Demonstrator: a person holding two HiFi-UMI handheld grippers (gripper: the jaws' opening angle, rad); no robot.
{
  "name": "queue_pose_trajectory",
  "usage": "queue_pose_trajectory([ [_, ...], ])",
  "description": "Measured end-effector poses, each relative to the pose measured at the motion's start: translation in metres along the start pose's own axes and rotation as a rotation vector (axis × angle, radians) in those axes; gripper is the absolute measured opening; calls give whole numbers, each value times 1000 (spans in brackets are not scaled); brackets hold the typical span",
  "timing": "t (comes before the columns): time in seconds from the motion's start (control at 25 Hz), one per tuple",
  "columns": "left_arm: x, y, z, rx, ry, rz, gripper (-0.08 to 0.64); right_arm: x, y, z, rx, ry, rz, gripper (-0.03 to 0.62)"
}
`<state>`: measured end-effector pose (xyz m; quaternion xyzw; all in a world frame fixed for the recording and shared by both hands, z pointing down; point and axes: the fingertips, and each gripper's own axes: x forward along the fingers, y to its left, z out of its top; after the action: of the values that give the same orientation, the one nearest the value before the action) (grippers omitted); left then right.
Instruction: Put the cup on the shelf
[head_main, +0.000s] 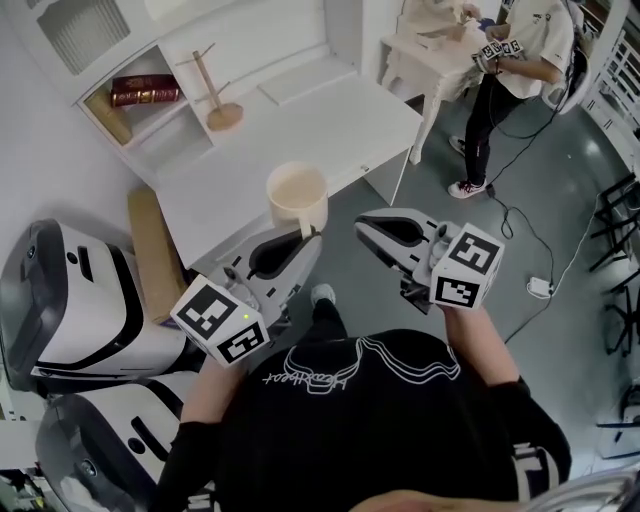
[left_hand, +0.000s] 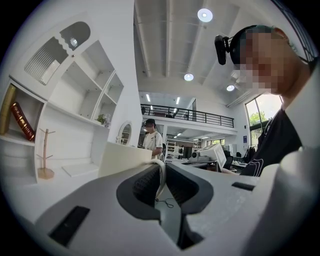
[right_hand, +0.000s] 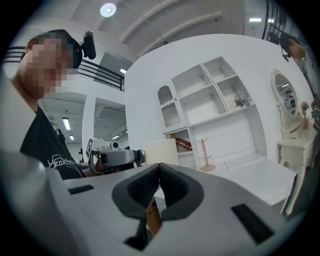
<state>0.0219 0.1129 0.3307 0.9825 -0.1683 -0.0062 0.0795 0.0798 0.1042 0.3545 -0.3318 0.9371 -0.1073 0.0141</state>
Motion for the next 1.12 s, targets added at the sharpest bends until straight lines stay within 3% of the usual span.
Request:
queue_pose_trajectory([
  [0.28, 22, 52, 2, 2, -3, -20, 41, 32, -46, 7, -11, -1, -20, 6],
  [0.6, 52, 158, 34, -8, -7, -21, 41, 110, -126, 46, -14, 9, -20, 6],
  [1.12, 60, 294, 69, 60, -26, 20, 41, 219, -205, 84, -96, 9, 0, 6],
])
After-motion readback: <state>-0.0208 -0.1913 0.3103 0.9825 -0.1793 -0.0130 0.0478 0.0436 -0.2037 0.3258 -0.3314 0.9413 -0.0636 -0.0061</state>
